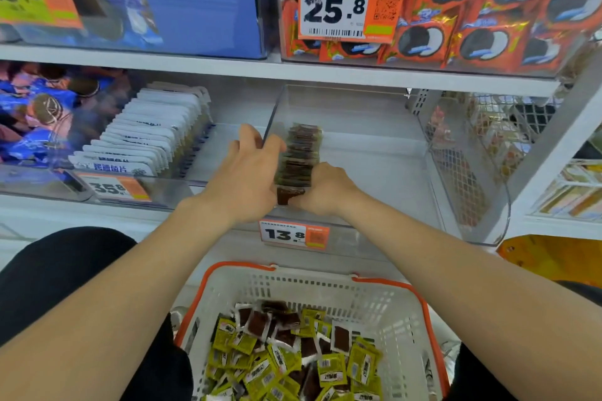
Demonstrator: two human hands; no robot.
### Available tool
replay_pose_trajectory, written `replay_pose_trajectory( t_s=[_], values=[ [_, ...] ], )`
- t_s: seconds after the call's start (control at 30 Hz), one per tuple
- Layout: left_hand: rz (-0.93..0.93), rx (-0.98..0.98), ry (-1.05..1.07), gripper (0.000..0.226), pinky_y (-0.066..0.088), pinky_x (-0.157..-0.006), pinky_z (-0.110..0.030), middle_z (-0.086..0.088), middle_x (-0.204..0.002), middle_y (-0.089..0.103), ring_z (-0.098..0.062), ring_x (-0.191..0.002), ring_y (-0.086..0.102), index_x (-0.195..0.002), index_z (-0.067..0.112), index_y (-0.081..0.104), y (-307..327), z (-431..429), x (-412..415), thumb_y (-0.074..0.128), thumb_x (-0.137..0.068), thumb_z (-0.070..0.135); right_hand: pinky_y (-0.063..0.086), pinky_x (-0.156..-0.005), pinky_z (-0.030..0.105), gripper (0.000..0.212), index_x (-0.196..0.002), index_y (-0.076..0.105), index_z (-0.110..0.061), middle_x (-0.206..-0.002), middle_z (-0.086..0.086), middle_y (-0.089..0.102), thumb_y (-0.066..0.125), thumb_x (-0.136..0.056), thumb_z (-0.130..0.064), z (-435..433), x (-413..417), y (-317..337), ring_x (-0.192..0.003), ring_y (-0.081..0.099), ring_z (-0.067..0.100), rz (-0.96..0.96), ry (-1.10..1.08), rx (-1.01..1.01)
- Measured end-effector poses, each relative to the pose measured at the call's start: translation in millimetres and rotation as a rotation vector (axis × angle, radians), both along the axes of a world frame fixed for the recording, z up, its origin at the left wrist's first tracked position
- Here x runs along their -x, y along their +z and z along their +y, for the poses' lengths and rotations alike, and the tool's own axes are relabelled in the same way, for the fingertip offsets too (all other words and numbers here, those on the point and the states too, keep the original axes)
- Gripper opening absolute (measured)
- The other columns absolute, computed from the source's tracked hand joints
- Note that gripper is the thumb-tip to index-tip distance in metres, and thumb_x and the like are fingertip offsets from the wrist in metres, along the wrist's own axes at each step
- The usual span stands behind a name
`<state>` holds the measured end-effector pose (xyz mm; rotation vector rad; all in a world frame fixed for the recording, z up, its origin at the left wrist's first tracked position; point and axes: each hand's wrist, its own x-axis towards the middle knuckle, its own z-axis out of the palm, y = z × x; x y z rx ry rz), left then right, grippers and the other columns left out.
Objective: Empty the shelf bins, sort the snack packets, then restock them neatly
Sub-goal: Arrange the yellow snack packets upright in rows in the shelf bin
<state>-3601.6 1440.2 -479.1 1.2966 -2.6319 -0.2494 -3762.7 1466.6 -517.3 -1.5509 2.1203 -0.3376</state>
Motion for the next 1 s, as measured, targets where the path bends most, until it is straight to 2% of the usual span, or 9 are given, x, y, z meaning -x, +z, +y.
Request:
replay_pose_trajectory(
  t_s=[0.13,0.3,0.37,0.47,0.57,0.67,0.77,0.87,1.0],
  values=[
    [0.033,0.261,0.008,0.052,0.044,-0.09,-0.048,-0.013,-0.133,0.031,-0.037,-0.114,0.037,-0.13,0.019,0.053,-3.2,6.8,-3.3,0.074,-0.083,0.011,0.056,-0.073,0.029,0.031,-0.1,0.07,-0.021,-0.1,0.005,0.072,0.089,-0.075,-0.023,9.9,-4.2,8.5,-0.091,0.07,0.022,-0.201,-0.019,-0.04],
    [0.178,0.368,-0.174,0.019,0.049,-0.084,-0.047,0.001,-0.104,0.056,-0.025,-0.1,0.048,-0.107,0.024,0.065,5.3,25.4,-12.1,0.068,-0.088,0.022,0.057,-0.078,0.032,0.028,-0.078,0.058,-0.019,-0.08,0.001,0.063,0.085,-0.085,-0.022,32.6,3.7,32.9,-0.084,0.068,0.02,-0.25,0.049,-0.079],
    [0.286,0.218,-0.223,0.008,0.053,-0.074,-0.042,0.01,-0.08,0.062,-0.015,-0.082,0.058,-0.095,0.027,0.065,8.8,43.2,-16.4,0.066,-0.089,0.023,0.059,-0.088,0.039,0.026,-0.09,0.059,-0.011,-0.088,0.006,0.064,0.078,-0.091,-0.029,44.0,9.6,40.4,-0.092,0.069,0.026,-0.211,0.017,-0.09],
    [0.379,-0.283,-0.307,0.011,0.05,-0.062,-0.028,0.005,-0.064,0.066,-0.008,-0.06,0.061,-0.083,0.027,0.071,20.1,69.2,-24.2,0.073,-0.086,0.017,0.056,-0.08,0.043,0.027,-0.085,0.067,-0.006,-0.082,0.014,0.068,0.058,-0.097,-0.029,63.0,12.4,40.6,-0.085,0.064,0.038,0.108,-0.03,0.282],
    [-0.004,-0.74,-0.519,0.004,0.057,-0.07,-0.034,0.001,-0.08,0.075,-0.018,-0.072,0.071,-0.094,0.025,0.074,19.2,79.0,-33.5,0.071,-0.096,0.025,0.05,-0.067,0.028,0.02,-0.081,0.072,-0.018,-0.066,-0.005,0.066,0.056,-0.094,-0.021,117.0,-12.1,57.8,-0.064,0.062,0.016,-0.024,0.043,0.639],
    [-0.433,-0.831,-0.509,0.014,0.059,-0.069,-0.033,0.008,-0.08,0.073,-0.01,-0.068,0.07,-0.091,0.028,0.067,-28.1,84.6,-31.1,0.062,-0.1,0.037,0.04,-0.066,0.019,0.021,-0.076,0.07,-0.02,-0.063,-0.007,0.064,0.058,-0.092,-0.023,161.2,-39.7,36.2,-0.061,0.06,0.014,-0.132,0.251,0.407],
    [-0.573,-0.71,-0.464,0.023,0.043,-0.061,-0.034,0.002,-0.069,0.055,-0.02,-0.058,0.048,-0.075,0.02,0.054,-107.3,85.5,-23.8,0.056,-0.097,0.025,0.055,-0.064,0.035,0.028,-0.076,0.068,-0.015,-0.068,0.002,0.066,0.05,-0.089,-0.032,164.6,-45.1,-27.8,-0.062,0.061,0.017,0.045,0.378,0.054],
    [-0.58,-0.692,-0.409,0.005,0.04,-0.073,-0.034,-0.004,-0.098,0.054,-0.023,-0.083,0.047,-0.102,0.021,0.061,-165.1,88.2,-27.4,0.062,-0.097,0.022,0.057,-0.07,0.041,0.026,-0.092,0.072,-0.008,-0.084,0.008,0.071,0.049,-0.095,-0.019,157.2,-27.9,-96.6,-0.076,0.066,0.025,0.136,0.396,-0.239],
    [-0.61,-0.702,-0.326,0.038,0.05,-0.08,-0.036,-0.001,-0.125,0.058,-0.023,-0.097,0.057,-0.135,0.024,0.06,-233.2,96.2,-50.3,0.059,-0.1,0.011,0.057,-0.082,0.047,0.019,-0.092,0.066,0.001,-0.087,0.016,0.066,0.051,-0.096,-0.009,166.4,-9.0,-192.8,-0.087,0.062,0.036,0.081,0.294,-0.472]
  ],
)
